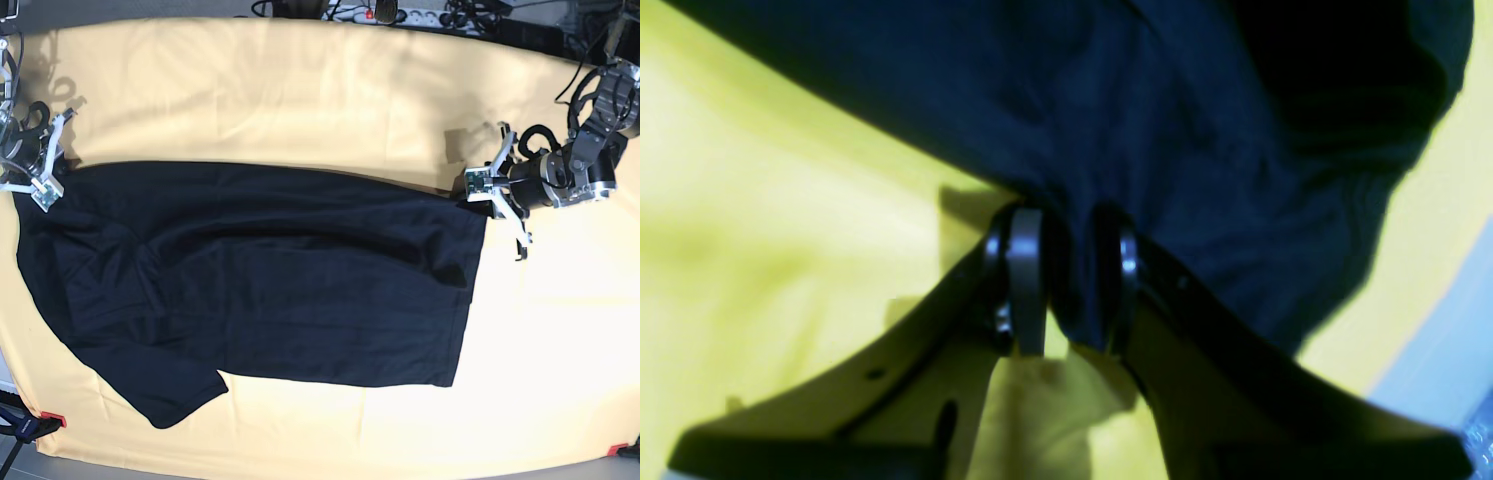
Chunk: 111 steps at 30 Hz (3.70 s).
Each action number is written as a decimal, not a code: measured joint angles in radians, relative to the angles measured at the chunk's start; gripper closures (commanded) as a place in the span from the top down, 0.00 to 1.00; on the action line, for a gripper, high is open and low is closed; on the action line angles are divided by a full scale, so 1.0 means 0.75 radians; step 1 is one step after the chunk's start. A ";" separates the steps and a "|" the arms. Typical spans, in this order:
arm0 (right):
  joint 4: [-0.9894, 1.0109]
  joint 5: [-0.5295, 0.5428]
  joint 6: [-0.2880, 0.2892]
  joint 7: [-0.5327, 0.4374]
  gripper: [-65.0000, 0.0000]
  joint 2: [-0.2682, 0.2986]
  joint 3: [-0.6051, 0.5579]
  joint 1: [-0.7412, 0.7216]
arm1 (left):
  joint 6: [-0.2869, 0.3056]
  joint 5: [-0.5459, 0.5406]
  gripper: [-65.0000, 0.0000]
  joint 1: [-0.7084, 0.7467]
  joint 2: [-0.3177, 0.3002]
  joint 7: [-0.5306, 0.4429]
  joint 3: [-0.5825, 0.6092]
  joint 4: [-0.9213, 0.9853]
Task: Fold the T-shirt properly
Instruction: 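Pull the held shirt edge with both grippers away from the robot, then release the edge and move the left gripper to the shirt's hem corner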
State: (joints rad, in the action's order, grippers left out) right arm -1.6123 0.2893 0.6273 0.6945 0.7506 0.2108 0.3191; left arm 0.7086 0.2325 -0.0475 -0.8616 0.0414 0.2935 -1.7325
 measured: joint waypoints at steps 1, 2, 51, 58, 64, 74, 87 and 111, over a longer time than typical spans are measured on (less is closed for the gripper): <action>0.002 0.016 0.002 0.024 0.16 0.001 0.001 -0.013 | 0.000 0.001 0.00 0.000 0.000 0.000 0.000 0.000; 0.003 0.043 0.007 0.035 0.12 0.003 0.001 -0.021 | 0.000 0.001 0.00 0.000 0.000 0.001 0.000 0.000; -0.340 0.244 0.106 0.133 0.00 0.063 0.363 0.613 | -0.016 -0.292 0.00 0.388 -0.424 0.488 0.000 -0.605; -0.357 0.244 0.107 0.175 0.00 0.060 0.362 0.666 | -0.016 -0.299 0.00 0.486 -0.447 0.570 -0.001 -0.668; -0.415 0.250 0.107 0.264 0.00 0.060 0.363 0.667 | -0.017 -0.305 0.00 0.547 -0.447 0.703 -0.001 -0.723; -0.416 0.360 0.107 0.400 0.00 0.060 0.362 0.667 | -0.021 -0.306 0.00 0.606 -0.495 0.725 -0.001 -0.744; -0.416 0.384 0.046 0.426 0.05 0.060 0.363 0.664 | -0.020 -0.362 0.11 0.606 -0.495 0.745 -0.001 -0.771; -0.646 0.348 -0.204 0.296 0.28 0.062 0.489 0.660 | -0.937 -0.136 0.53 0.462 -0.308 0.934 -0.008 -0.796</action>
State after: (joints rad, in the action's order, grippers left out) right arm -2.0972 0.5507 0.4744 0.9161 0.7967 0.5777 0.8143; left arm 0.0059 0.1303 0.2989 -1.0927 0.7422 0.2874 -2.3295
